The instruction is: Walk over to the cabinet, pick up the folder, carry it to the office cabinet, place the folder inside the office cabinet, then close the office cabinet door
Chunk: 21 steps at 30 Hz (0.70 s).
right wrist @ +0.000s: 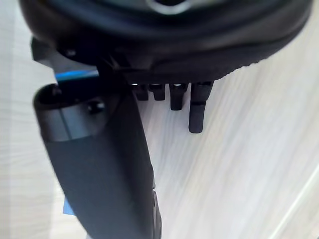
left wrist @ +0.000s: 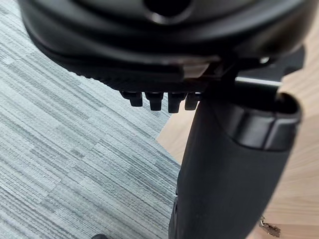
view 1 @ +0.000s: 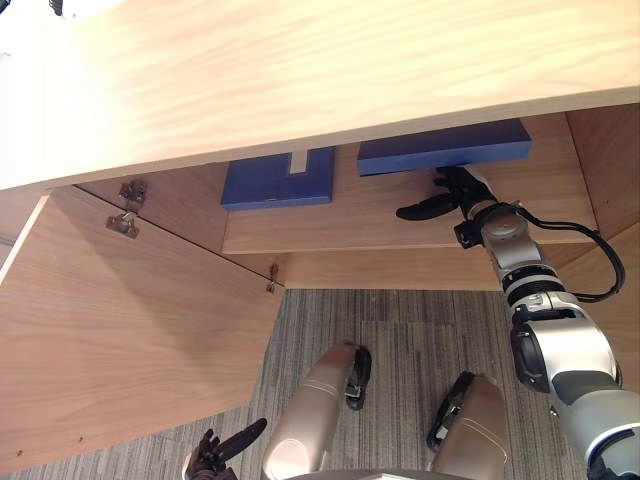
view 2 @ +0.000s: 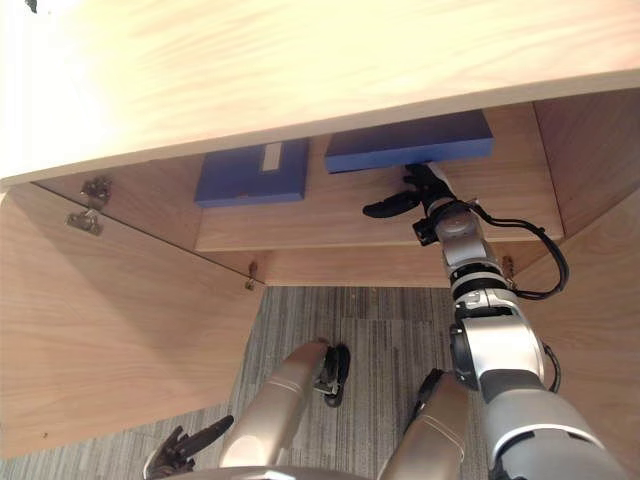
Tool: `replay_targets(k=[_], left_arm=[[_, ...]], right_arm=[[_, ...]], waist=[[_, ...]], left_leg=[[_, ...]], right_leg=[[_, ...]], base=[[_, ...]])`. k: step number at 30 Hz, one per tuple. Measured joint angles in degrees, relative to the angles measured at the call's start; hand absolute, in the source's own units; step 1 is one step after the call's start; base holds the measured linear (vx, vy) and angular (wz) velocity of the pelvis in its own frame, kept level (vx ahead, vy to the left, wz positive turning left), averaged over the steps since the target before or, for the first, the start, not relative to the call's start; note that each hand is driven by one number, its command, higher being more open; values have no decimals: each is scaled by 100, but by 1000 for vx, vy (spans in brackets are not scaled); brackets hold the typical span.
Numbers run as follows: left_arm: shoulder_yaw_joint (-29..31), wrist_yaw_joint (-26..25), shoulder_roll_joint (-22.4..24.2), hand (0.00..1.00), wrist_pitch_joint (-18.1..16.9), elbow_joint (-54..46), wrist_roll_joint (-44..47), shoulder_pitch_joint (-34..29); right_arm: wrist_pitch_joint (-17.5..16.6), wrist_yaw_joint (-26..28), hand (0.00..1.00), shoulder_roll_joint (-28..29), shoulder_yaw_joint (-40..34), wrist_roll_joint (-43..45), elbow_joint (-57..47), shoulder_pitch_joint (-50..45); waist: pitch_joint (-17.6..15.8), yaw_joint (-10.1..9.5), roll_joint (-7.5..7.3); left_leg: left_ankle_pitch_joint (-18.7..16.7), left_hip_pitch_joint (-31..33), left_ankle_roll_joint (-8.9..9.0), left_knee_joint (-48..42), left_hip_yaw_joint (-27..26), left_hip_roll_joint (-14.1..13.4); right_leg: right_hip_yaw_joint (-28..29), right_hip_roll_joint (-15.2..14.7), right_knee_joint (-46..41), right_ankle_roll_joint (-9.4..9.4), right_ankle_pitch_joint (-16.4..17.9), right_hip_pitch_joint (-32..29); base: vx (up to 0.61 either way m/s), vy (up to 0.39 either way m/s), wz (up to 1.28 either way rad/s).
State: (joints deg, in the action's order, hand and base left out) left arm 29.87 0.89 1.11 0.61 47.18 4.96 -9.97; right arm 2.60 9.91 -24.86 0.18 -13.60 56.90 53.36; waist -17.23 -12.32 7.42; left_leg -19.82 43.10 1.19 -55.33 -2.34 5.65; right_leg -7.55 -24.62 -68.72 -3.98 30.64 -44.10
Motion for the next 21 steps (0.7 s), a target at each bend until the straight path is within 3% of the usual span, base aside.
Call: replay_targets(k=[8, 13, 17, 21], left_arm=[[-260, 96, -174, 100, -3, -104, -25, -72], [-548, 80, -380, 100, -10, -75, -116, -112], [-697, 80, -517, 100, -29, -78, -128, -107], [-712, 82, -550, 100, -67, -77, -293, -95]], right_arm=[[-295, -8, 100, 93, 894, -1689, -79, -314], [-361, -50, 100, 331, 1478, -2272, -104, -603], [-378, 55, 100, 674, 1817, -2489, -63, -1026], [-374, 14, 100, 764, 1907, -2642, -73, -1167]], waist=[[-11, 19, -38], [3, 55, -187], [82, 145, -384], [118, 156, -445]], left_leg=[[198, -716, -25, 827, -11, -24], [441, -1334, -3, 1630, -16, -84], [901, -1911, 45, 2644, 12, -118], [1375, -2298, 136, 3538, 118, -201]], right_leg=[[-164, 85, 785, -12, -244, 683], [-323, 231, 1529, -27, -486, 1262], [-591, 340, 2306, -15, -764, 1787], [-808, 518, 2924, 46, -1035, 2078]], base=[[95, -34, -6], [123, -15, -9], [123, -48, 7], [61, -55, 5]])
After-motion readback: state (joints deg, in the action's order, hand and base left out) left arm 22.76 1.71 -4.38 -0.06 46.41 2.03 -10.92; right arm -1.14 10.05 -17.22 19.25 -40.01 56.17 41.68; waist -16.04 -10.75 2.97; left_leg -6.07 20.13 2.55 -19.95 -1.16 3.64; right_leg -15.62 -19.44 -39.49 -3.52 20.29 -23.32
